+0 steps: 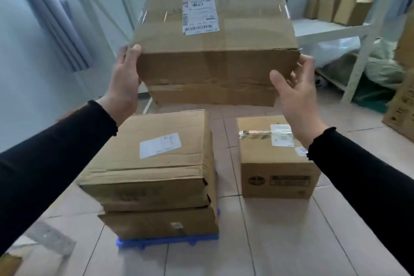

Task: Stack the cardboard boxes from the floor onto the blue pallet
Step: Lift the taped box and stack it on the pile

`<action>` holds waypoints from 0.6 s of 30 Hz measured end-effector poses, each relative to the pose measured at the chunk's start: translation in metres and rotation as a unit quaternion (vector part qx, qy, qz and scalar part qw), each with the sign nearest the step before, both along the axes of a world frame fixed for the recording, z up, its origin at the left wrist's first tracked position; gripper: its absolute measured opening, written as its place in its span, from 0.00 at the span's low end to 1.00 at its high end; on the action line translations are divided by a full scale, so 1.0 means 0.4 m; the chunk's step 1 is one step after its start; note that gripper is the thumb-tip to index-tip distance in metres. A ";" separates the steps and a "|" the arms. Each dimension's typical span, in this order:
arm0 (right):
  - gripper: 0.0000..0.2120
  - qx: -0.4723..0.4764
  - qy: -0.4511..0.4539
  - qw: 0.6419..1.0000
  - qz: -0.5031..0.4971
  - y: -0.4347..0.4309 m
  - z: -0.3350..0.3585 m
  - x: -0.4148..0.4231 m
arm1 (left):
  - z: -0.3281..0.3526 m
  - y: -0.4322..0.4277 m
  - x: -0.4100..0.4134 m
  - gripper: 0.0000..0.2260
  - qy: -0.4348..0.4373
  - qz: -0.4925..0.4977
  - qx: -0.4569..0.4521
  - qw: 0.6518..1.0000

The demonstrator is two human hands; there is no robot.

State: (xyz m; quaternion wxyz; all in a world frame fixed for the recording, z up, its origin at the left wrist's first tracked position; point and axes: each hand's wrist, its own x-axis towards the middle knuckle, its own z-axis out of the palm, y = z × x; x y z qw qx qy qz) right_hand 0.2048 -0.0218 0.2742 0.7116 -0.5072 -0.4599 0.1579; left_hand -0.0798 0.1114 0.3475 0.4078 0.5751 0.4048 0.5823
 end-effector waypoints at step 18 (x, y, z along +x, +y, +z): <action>0.09 -0.075 -0.125 0.989 0.013 0.004 -0.149 -0.447 | -0.195 -0.045 -0.569 0.13 0.020 0.060 -0.115 0.991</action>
